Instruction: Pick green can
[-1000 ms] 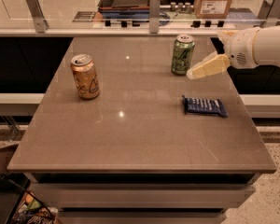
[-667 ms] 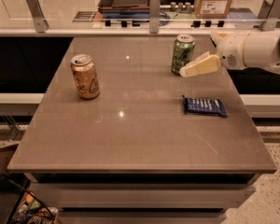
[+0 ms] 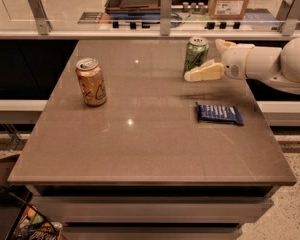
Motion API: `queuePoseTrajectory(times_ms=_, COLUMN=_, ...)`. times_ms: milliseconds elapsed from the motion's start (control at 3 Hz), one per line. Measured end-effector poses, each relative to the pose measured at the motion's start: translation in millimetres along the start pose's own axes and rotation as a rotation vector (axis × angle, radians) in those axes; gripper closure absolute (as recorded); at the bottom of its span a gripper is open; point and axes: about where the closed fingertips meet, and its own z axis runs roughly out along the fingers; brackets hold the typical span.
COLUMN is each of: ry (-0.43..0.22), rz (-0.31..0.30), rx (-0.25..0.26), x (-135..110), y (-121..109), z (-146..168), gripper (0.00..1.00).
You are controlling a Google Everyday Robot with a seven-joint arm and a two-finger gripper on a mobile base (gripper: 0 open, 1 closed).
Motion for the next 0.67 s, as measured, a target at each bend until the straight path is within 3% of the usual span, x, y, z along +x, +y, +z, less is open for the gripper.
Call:
queuePoseTrajectory(times_ms=333, ry=-0.05, rz=0.024, rx=-0.004, x=6.6, y=-8.0, z=11.1, gripper=0.18)
queuePoseTrajectory(times_ms=667, ry=-0.05, rz=0.024, rx=-0.009, x=6.9, y=-6.2, z=13.8, gripper=0.42)
